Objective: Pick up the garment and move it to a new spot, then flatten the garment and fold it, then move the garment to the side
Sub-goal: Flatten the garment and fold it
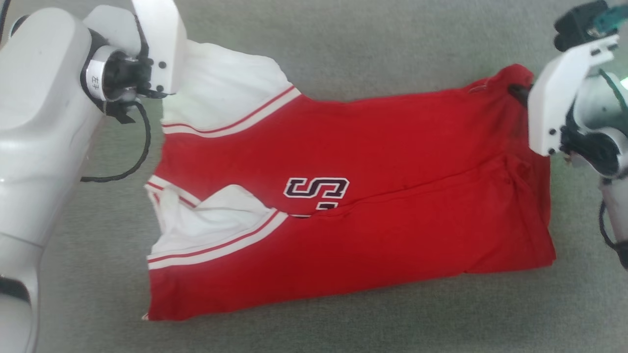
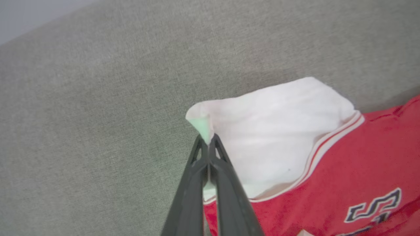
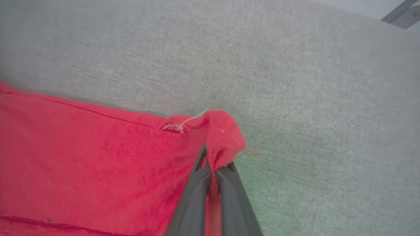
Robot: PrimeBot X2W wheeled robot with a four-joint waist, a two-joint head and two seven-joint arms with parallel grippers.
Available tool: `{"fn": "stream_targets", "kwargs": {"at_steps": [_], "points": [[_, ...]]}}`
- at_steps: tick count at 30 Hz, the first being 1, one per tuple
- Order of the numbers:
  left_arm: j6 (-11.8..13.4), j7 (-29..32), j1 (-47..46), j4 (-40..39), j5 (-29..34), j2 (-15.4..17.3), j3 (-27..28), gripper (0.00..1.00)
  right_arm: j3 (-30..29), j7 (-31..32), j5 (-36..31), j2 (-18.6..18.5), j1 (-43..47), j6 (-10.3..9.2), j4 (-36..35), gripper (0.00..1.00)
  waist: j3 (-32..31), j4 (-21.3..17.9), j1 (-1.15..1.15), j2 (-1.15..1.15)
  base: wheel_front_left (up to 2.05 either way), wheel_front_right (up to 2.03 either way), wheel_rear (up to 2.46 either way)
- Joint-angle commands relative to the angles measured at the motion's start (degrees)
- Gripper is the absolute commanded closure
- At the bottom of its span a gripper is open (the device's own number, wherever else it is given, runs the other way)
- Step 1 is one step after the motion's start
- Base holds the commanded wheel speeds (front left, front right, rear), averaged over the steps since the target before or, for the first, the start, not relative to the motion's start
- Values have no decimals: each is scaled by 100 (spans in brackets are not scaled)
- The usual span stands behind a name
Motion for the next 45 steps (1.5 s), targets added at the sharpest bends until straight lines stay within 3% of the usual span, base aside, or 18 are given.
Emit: {"fn": "stream_targets", "kwargs": {"at_steps": [1, 10, 22, 25, 29, 32, 33, 34, 35, 36, 37, 38, 45], "points": [[21, 52, 127, -165, -32, 47, -16, 100, -80, 21, -12, -51, 178, -10, -169, 100, -188, 148, 0, 0, 0, 0, 0], [442, 417, 904, -1946, 7, 614, -166, 100, -717, 444, 13, -187, 1270, -9, -1438, 100, -634, 367, 0, 0, 0, 0, 0], [1590, 795, 2679, -4940, -205, 1526, -245, 100, -1630, 1270, -20, 29, 3016, -9, -2648, 100, -883, 544, 0, 0, 0, 0, 0], [1800, 717, 3073, -5216, -209, 1621, -308, 100, -1708, 1335, -63, 203, 3253, -9, -2581, 100, -881, 540, 0, 0, 0, 0, 0], [1876, 484, 3408, -5075, -285, 1558, -307, 100, -1714, 1377, -63, 394, 3296, -8, -2269, 100, -880, 513, 0, 0, 0, 0, 0], [1747, 163, 3623, -4714, -386, 1422, -285, 100, -1602, 1240, -177, 498, 3083, -8, -1896, 100, -891, 486, 0, 0, 0, 0, 0], [1677, 46, 3698, -4571, -407, 1378, -283, 91, -1555, 1182, -182, 550, 3028, -8, -1774, 85, -902, 478, 0, 0, 0, 0, 0], [1617, -87, 3727, -4413, -404, 1348, -269, 65, -1524, 1121, -209, 571, 2963, -8, -1656, 67, -917, 473, 0, 0, 0, 0, 0], [1557, -194, 3742, -4287, -382, 1328, -260, 55, -1482, 1076, -210, 576, 2909, -8, -1550, 58, -939, 470, 0, 0, 0, 0, 0], [1497, -283, 3776, -4174, -395, 1295, -261, 36, -1423, 1038, -197, 587, 2859, -8, -1472, 25, -964, 467, 0, 0, 0, 0, 0], [1449, -387, 3811, -4070, -419, 1246, -241, 7, -1376, 1002, -209, 580, 2801, -8, -1420, 0, -996, 469, 0, 0, 0, 0, 0], [1414, -492, 3844, -3982, -434, 1225, -208, 0, -1355, 982, -214, 579, 2766, -8, -1366, 0, -1027, 472, 0, 0, 0, 0, 0], [1240, -1317, 4120, -3788, -464, 1188, 41, 0, -1417, 946, 7, 592, 2818, -8, -1242, 0, -1261, 540, 0, 0, 0, 0, 0]]}}
